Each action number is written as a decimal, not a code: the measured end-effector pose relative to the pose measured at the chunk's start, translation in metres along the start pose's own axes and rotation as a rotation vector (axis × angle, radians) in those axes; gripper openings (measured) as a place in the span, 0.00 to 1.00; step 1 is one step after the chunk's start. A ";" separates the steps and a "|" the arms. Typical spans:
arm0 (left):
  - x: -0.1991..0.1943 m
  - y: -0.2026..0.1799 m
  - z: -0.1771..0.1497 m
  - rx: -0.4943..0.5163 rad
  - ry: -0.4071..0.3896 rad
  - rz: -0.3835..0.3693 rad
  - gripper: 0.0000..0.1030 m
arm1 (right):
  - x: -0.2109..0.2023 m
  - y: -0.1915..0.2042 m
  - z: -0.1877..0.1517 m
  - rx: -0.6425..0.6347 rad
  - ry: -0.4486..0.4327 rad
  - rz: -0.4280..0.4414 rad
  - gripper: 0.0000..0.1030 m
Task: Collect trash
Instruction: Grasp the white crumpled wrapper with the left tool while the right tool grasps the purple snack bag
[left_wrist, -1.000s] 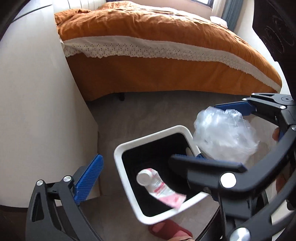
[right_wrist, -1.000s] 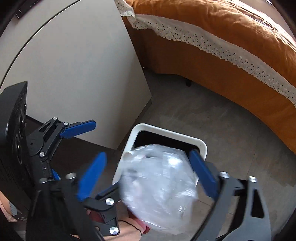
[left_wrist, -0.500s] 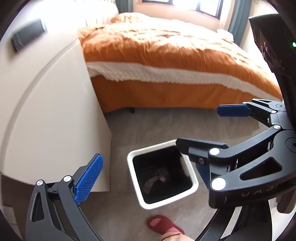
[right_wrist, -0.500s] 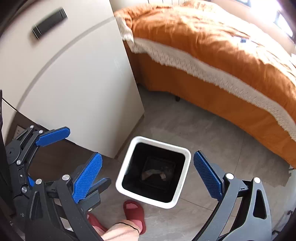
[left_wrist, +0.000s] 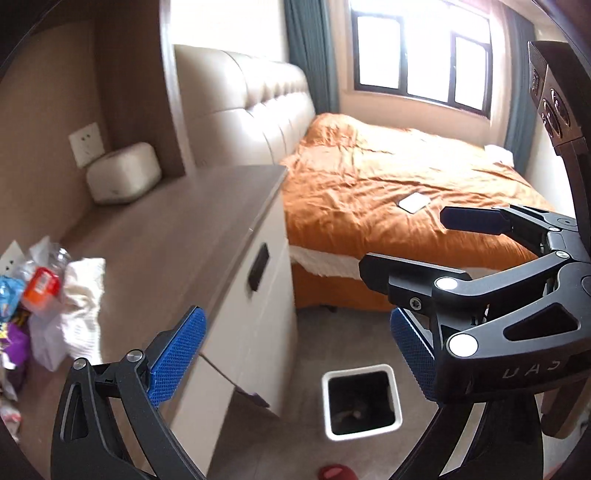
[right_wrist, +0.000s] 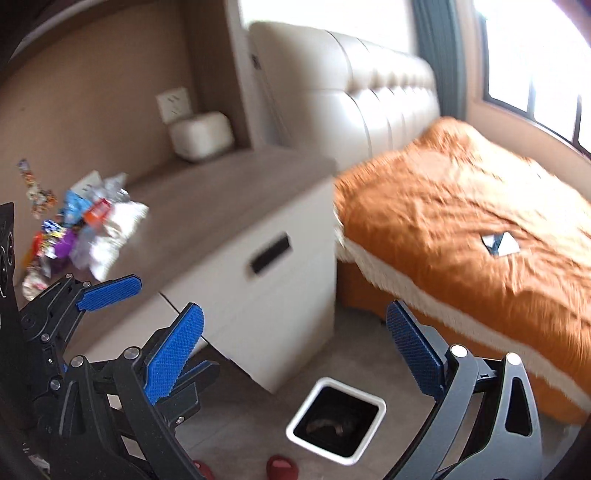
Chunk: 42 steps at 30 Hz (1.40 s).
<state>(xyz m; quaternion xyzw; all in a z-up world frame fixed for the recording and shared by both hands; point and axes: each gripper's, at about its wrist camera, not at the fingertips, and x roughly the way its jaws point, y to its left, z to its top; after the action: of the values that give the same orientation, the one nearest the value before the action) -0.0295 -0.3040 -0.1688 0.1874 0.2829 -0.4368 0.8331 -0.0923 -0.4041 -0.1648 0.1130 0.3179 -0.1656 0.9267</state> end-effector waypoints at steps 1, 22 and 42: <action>-0.008 0.006 0.005 -0.010 -0.011 0.021 0.95 | -0.005 0.009 0.010 -0.026 -0.018 0.030 0.96; -0.143 0.195 -0.063 -0.294 -0.010 0.631 0.95 | 0.010 0.247 0.066 -0.420 -0.068 0.540 0.96; -0.096 0.305 -0.122 -0.344 0.115 0.321 0.94 | 0.127 0.376 0.046 -0.492 0.114 0.428 0.96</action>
<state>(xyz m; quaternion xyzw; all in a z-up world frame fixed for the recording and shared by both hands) 0.1435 -0.0094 -0.1818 0.1101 0.3668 -0.2328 0.8940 0.1704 -0.1024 -0.1699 -0.0410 0.3689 0.1210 0.9206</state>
